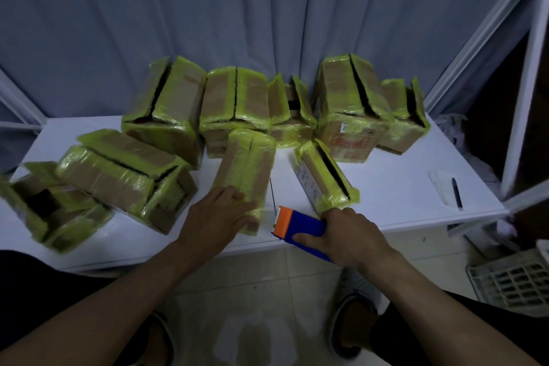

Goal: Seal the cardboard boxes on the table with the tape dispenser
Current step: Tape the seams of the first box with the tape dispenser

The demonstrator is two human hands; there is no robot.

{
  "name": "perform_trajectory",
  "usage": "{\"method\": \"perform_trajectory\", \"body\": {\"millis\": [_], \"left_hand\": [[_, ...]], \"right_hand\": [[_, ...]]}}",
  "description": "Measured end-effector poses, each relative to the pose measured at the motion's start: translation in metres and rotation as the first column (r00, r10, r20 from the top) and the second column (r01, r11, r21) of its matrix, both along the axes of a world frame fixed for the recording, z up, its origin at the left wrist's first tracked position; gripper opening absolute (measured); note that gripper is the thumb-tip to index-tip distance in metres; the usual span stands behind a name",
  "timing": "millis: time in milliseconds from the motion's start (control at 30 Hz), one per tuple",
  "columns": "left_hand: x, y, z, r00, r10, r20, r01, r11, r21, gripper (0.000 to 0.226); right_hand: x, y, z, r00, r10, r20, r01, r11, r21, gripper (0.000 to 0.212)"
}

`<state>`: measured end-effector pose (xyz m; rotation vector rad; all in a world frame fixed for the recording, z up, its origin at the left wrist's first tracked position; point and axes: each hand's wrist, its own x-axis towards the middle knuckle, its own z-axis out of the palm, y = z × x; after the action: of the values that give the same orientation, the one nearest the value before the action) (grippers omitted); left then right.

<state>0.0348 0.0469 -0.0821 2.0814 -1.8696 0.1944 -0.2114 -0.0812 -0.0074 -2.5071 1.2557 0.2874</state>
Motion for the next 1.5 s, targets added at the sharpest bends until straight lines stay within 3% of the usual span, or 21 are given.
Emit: {"method": "perform_trajectory", "body": {"millis": [167, 300, 433, 633, 933, 1067, 1200, 1300, 1400, 1500], "left_hand": [[-0.001, -0.003, -0.010, 0.996, -0.049, 0.068, 0.050, 0.999, -0.011, 0.035], [0.000, -0.005, -0.017, 0.985, -0.122, 0.123, 0.111, 0.989, 0.093, 0.045], [-0.009, -0.005, -0.005, 0.993, -0.117, 0.025, 0.118, 0.993, -0.030, 0.044], [-0.013, -0.006, -0.004, 0.992, -0.081, 0.093, 0.086, 0.995, -0.053, 0.049], [-0.015, -0.007, -0.007, 0.998, -0.067, 0.017, 0.068, 0.992, -0.109, 0.045], [-0.021, -0.007, 0.006, 0.997, -0.050, 0.056, 0.058, 0.987, -0.149, 0.044], [-0.020, -0.005, 0.008, 0.998, -0.036, 0.046, 0.042, 0.990, -0.135, 0.035], [-0.021, -0.002, 0.003, 0.997, 0.025, -0.070, -0.030, 0.997, -0.068, 0.028], [-0.027, -0.005, 0.003, 0.983, 0.171, -0.062, -0.166, 0.983, 0.079, 0.050], [-0.022, -0.011, 0.007, 0.979, 0.196, -0.063, -0.187, 0.975, 0.118, 0.047]], "right_hand": [[0.019, -0.008, -0.009, 0.999, -0.002, -0.037, 0.003, 1.000, 0.019, 0.066], [0.034, -0.013, -0.010, 0.998, 0.013, -0.057, -0.010, 0.999, 0.049, 0.068], [0.041, -0.018, -0.008, 0.996, 0.038, -0.076, -0.034, 0.998, 0.057, 0.067], [0.044, -0.016, -0.016, 0.996, 0.047, -0.076, -0.042, 0.997, 0.063, 0.068], [0.040, 0.002, -0.013, 0.990, 0.098, -0.099, -0.113, 0.982, -0.151, 0.064], [0.040, 0.017, -0.010, 0.980, 0.148, -0.131, -0.185, 0.922, -0.340, 0.061], [0.040, 0.024, -0.015, 0.981, 0.119, -0.155, -0.175, 0.886, -0.429, 0.055], [0.032, 0.013, -0.016, 0.993, -0.002, -0.119, -0.033, 0.958, -0.285, 0.056], [0.022, 0.008, -0.013, 0.996, -0.078, -0.034, 0.071, 0.983, -0.167, 0.056], [0.017, 0.010, -0.007, 0.991, -0.129, 0.047, 0.134, 0.981, -0.137, 0.057]]}}
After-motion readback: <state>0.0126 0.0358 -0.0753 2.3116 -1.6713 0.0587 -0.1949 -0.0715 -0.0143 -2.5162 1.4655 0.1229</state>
